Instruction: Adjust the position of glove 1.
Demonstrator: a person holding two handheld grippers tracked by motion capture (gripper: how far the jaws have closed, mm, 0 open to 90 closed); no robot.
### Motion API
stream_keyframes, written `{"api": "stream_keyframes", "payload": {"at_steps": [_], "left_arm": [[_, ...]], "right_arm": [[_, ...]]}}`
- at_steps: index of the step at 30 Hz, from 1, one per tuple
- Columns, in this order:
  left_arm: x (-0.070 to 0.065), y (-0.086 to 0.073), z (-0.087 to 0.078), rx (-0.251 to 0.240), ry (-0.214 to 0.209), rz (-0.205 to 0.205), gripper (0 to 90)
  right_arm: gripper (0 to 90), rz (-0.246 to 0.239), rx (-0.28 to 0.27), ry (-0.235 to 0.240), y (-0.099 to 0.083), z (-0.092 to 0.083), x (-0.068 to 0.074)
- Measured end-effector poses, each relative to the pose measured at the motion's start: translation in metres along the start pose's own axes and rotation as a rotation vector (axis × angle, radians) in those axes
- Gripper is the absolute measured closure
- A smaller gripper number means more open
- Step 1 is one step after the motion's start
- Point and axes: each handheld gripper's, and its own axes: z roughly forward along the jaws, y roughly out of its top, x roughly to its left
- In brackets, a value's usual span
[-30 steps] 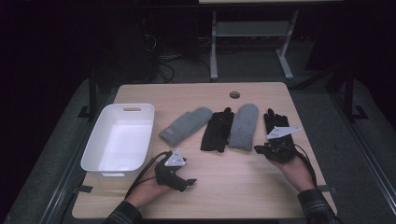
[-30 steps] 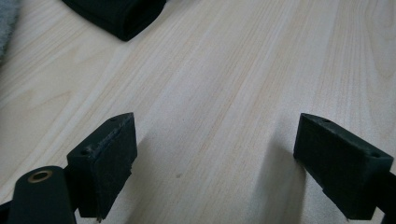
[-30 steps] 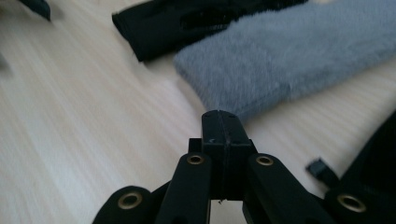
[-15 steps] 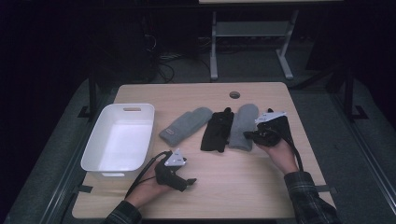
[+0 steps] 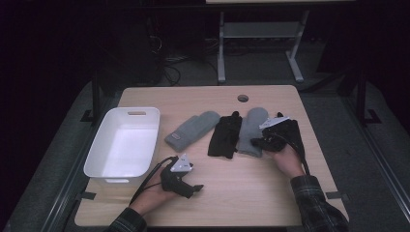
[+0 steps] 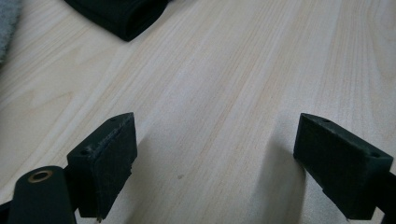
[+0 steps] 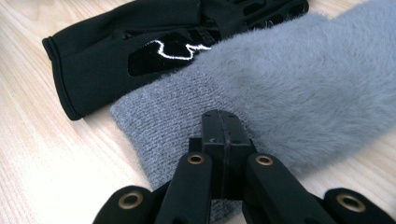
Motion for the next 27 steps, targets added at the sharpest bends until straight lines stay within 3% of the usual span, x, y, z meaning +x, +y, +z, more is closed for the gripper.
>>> {"api": "stream_keyframes", "payload": {"at_steps": [15, 23, 27], "left_arm": [[0.000, 0.000, 0.000, 0.001, 0.000, -0.001, 12.5], [0.000, 0.000, 0.000, -0.001, 0.000, -0.001, 12.5], [0.000, 0.000, 0.000, -0.002, 0.002, -0.001, 12.5]], "right_arm": [[90.0, -0.035, 0.027, -0.012, -0.007, -0.009, 0.007], [90.0, -0.023, 0.043, 0.015, -0.015, -0.018, 0.017], [90.0, -0.042, 0.044, 0.024, -0.020, -0.021, 0.024]]}}
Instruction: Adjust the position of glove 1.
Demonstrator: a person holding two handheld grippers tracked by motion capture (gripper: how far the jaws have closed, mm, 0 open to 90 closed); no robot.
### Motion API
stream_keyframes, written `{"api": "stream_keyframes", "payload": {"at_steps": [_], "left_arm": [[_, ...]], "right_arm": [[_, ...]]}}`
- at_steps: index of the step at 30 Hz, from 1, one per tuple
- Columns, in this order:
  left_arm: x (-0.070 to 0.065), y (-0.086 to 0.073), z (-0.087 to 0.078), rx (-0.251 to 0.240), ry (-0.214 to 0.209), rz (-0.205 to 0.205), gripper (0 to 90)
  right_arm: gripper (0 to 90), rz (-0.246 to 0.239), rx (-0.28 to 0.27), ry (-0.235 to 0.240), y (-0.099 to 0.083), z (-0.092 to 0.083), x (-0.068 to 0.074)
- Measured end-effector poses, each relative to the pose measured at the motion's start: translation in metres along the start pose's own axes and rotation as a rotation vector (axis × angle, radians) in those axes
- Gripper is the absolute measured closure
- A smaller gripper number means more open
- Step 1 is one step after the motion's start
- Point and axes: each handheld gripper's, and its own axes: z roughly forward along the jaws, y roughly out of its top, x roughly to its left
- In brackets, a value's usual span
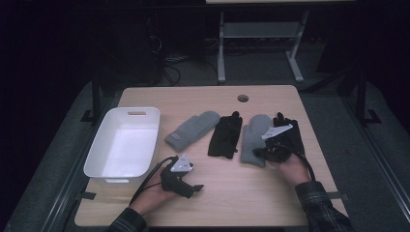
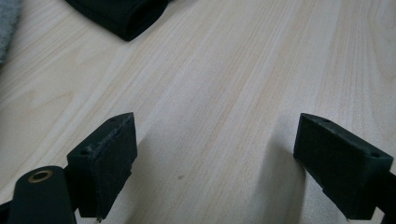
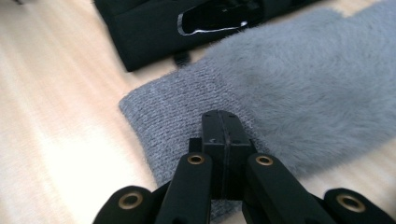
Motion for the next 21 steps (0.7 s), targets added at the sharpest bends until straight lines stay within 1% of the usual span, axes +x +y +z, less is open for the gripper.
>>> {"api": "stream_keyframes", "payload": {"at_steps": [2, 5, 6, 7, 8, 10, 11, 12, 14, 15, 18, 19, 21], "left_arm": [[0.000, 0.000, 0.000, 0.000, 0.000, 0.000, 12.5], [0.000, 0.000, 0.000, -0.001, 0.000, 0.001, 12.5], [0.000, 0.000, 0.000, -0.001, 0.000, 0.001, 12.5], [0.000, 0.000, 0.000, -0.001, 0.000, 0.001, 12.5], [0.000, 0.000, 0.000, -0.001, 0.000, 0.000, 12.5], [0.000, 0.000, 0.000, 0.000, 0.000, 0.000, 12.5], [0.000, 0.000, 0.000, 0.000, 0.000, 0.000, 12.5], [0.000, 0.000, 0.000, 0.000, 0.000, 0.000, 12.5], [0.000, 0.000, 0.000, 0.000, 0.000, -0.001, 12.5], [0.000, 0.000, 0.000, 0.000, 0.000, -0.001, 12.5], [0.001, 0.001, 0.000, 0.012, 0.000, 0.005, 12.6], [0.001, 0.001, 0.000, 0.011, 0.000, 0.006, 12.5], [0.001, 0.001, 0.000, 0.008, 0.000, 0.005, 12.5]], "right_arm": [[90.0, -0.002, 0.006, 0.012, -0.002, -0.002, 0.003], [90.0, -0.020, 0.009, 0.021, -0.005, -0.005, 0.010], [90.0, -0.029, 0.010, 0.031, -0.007, -0.006, 0.014], [90.0, -0.029, 0.010, 0.031, -0.007, -0.006, 0.014], [90.0, -0.039, 0.012, 0.038, -0.009, -0.007, 0.018], [90.0, -0.042, 0.011, 0.043, -0.010, -0.008, 0.020], [90.0, -0.054, 0.017, 0.052, -0.011, -0.009, 0.024], [90.0, -0.054, 0.017, 0.052, -0.011, -0.009, 0.024], [90.0, -0.072, 0.023, 0.060, -0.012, -0.009, 0.027], [90.0, -0.077, 0.022, 0.070, -0.013, -0.010, 0.031], [90.0, -0.084, 0.022, 0.082, -0.015, -0.011, 0.034], [90.0, -0.088, 0.022, 0.093, -0.016, -0.012, 0.038], [90.0, -0.097, 0.025, 0.096, -0.017, -0.012, 0.040]]}}
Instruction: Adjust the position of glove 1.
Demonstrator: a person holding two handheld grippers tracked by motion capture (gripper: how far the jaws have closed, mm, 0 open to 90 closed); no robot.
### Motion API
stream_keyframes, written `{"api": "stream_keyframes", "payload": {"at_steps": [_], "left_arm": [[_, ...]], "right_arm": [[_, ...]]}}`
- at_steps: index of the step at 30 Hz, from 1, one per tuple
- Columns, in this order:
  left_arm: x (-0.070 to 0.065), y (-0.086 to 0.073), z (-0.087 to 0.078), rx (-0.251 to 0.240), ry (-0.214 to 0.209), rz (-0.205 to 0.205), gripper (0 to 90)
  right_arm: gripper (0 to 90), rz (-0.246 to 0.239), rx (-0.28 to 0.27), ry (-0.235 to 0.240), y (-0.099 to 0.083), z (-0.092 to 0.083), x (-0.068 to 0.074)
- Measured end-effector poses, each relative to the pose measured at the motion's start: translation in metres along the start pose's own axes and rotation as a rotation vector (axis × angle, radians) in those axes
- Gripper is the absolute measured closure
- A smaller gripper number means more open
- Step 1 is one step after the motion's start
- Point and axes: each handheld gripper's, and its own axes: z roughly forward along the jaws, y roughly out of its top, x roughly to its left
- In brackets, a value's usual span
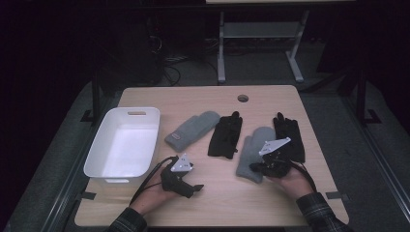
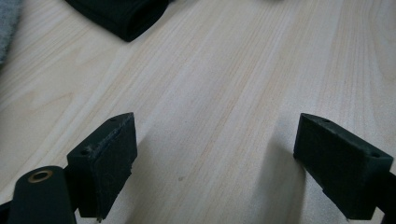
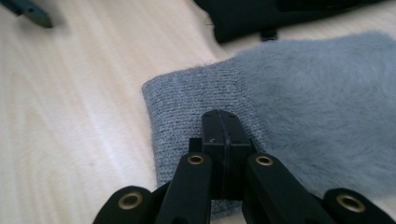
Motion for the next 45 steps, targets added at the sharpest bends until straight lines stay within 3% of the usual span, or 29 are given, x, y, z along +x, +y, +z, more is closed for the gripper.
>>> {"api": "stream_keyframes", "payload": {"at_steps": [10, 32, 35, 39, 45], "left_arm": [[0.000, 0.000, 0.001, -0.005, 0.002, -0.003, 12.5], [0.000, 0.000, 0.001, -0.002, 0.002, 0.000, 12.5], [0.000, 0.000, 0.001, -0.001, 0.002, 0.001, 12.5], [0.000, 0.000, 0.001, -0.001, 0.002, 0.002, 12.5], [0.000, 0.000, 0.001, -0.004, 0.002, -0.001, 12.5]], "right_arm": [[90.0, -0.062, 0.008, 0.077, -0.003, 0.000, 0.029], [90.0, -0.154, 0.017, 0.178, 0.005, 0.009, 0.057], [90.0, -0.158, 0.008, 0.185, 0.006, 0.009, 0.058], [90.0, -0.142, -0.043, 0.187, 0.008, -0.001, 0.055], [90.0, -0.081, -0.097, 0.095, 0.005, -0.017, 0.029]]}}
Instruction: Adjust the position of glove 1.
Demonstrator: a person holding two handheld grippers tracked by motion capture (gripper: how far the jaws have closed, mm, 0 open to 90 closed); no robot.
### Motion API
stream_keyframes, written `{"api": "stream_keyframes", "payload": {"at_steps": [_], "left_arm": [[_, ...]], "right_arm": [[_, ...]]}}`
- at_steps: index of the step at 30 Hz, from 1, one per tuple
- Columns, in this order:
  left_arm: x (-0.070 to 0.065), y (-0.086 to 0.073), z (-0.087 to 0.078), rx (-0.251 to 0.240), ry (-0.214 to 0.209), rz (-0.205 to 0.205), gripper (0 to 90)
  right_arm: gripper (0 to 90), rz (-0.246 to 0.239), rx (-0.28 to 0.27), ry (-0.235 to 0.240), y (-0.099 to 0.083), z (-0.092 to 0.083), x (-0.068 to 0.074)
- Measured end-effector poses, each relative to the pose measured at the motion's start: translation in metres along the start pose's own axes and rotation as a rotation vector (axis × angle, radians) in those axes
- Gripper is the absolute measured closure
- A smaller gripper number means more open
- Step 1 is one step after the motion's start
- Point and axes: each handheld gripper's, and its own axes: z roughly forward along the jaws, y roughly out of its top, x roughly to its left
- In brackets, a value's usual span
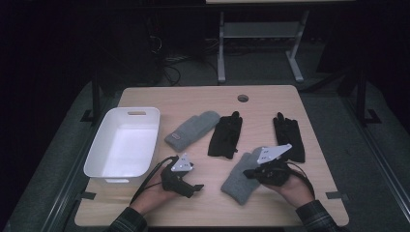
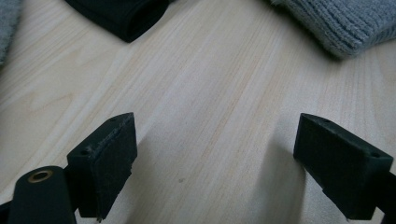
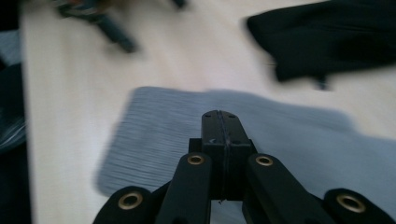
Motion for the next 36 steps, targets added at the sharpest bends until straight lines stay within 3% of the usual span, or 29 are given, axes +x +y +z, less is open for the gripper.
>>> {"api": "stream_keyframes", "payload": {"at_steps": [1, 2, 3, 8, 14, 19, 23, 24, 29, 36], "left_arm": [[0.000, 0.000, 0.000, -0.003, -0.001, -0.003, 12.6], [0.000, 0.000, 0.000, -0.002, 0.000, -0.003, 12.5], [-0.001, 0.000, 0.000, -0.005, 0.000, -0.007, 12.5], [0.000, 0.000, 0.000, 0.005, 0.000, 0.003, 12.6], [0.000, 0.001, 0.000, 0.005, -0.002, -0.002, 12.5], [0.000, 0.001, 0.000, 0.008, -0.003, -0.002, 12.5], [0.000, 0.001, 0.000, 0.002, -0.002, -0.007, 12.5], [0.000, 0.001, 0.000, 0.009, -0.002, 0.000, 12.6], [0.000, 0.001, 0.000, 0.008, -0.002, 0.000, 12.6], [0.000, 0.001, 0.000, 0.008, -0.002, 0.000, 12.6]], "right_arm": [[90.0, 0.015, -0.001, -0.023, -0.002, -0.003, -0.006], [90.0, 0.041, 0.001, -0.081, -0.006, -0.010, -0.020], [90.0, 0.041, 0.001, -0.081, -0.006, -0.010, -0.020], [90.0, 0.128, -0.025, -0.195, -0.018, -0.024, -0.057], [90.0, 0.203, -0.036, -0.259, -0.028, -0.026, -0.084], [90.0, 0.233, -0.034, -0.309, -0.030, -0.026, -0.101], [90.0, 0.248, -0.049, -0.308, -0.029, -0.022, -0.113], [90.0, 0.254, -0.023, -0.295, -0.031, -0.016, -0.115], [90.0, 0.246, 0.039, -0.280, -0.034, -0.010, -0.115], [90.0, 0.252, 0.051, -0.243, -0.036, -0.009, -0.113]]}}
